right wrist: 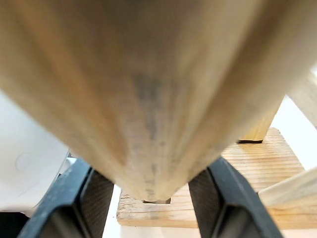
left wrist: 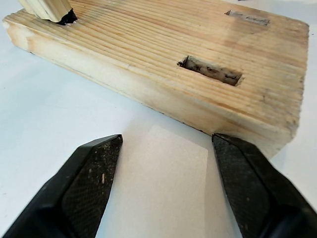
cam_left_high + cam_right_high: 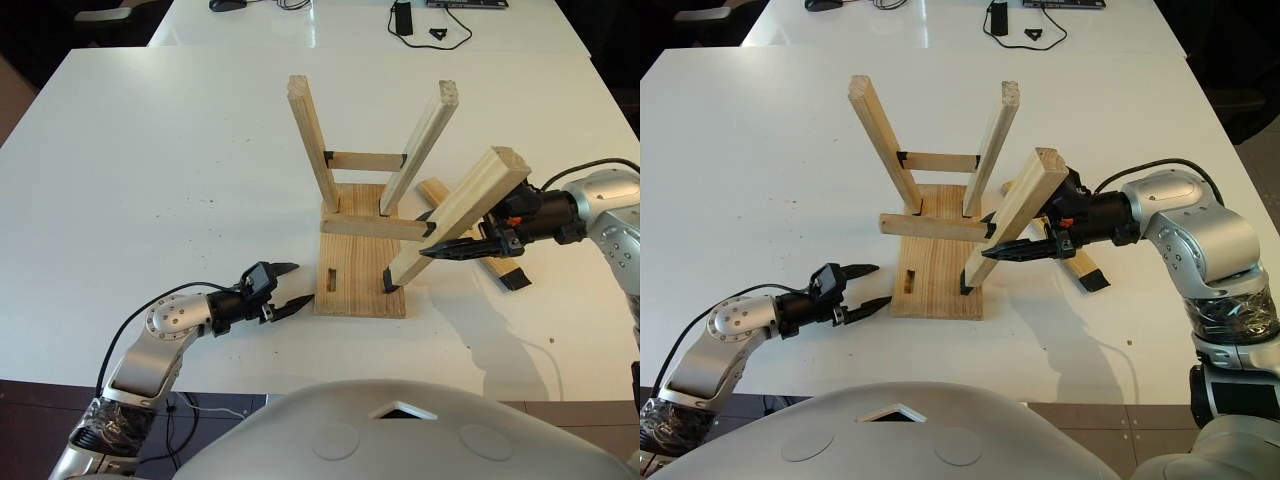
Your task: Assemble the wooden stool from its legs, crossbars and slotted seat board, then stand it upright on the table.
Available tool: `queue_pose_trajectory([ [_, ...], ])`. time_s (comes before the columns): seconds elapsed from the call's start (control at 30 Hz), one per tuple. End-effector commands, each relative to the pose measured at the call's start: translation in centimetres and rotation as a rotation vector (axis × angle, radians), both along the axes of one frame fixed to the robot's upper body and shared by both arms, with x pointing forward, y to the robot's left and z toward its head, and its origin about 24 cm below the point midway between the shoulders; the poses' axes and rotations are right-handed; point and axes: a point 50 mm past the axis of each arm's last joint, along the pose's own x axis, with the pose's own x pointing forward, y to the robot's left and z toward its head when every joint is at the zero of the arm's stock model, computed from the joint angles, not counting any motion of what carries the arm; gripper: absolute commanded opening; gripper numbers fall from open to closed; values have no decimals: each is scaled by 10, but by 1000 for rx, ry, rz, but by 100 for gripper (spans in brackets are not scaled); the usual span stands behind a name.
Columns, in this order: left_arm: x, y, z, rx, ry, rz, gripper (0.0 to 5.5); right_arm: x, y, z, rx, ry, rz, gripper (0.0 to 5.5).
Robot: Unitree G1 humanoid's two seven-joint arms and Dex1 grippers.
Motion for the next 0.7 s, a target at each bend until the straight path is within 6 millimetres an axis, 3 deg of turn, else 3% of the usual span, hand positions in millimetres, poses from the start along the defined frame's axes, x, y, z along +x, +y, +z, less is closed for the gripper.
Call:
queue_pose_trajectory([
  [0.03,-1,-3,-5,16,20,-5,336,-2,3,-4,-24,-22,12,200],
  [0.17,0,-3,-5,18,16,-1,336,-1,-3,-12,-86,-50,13,200],
  [0.4,3,-3,0,-20,5,16,336,9,-11,-2,-101,-84,13,200],
  [0.7,4,-3,2,-22,5,13,336,10,-11,-17,-132,-91,6,200],
])
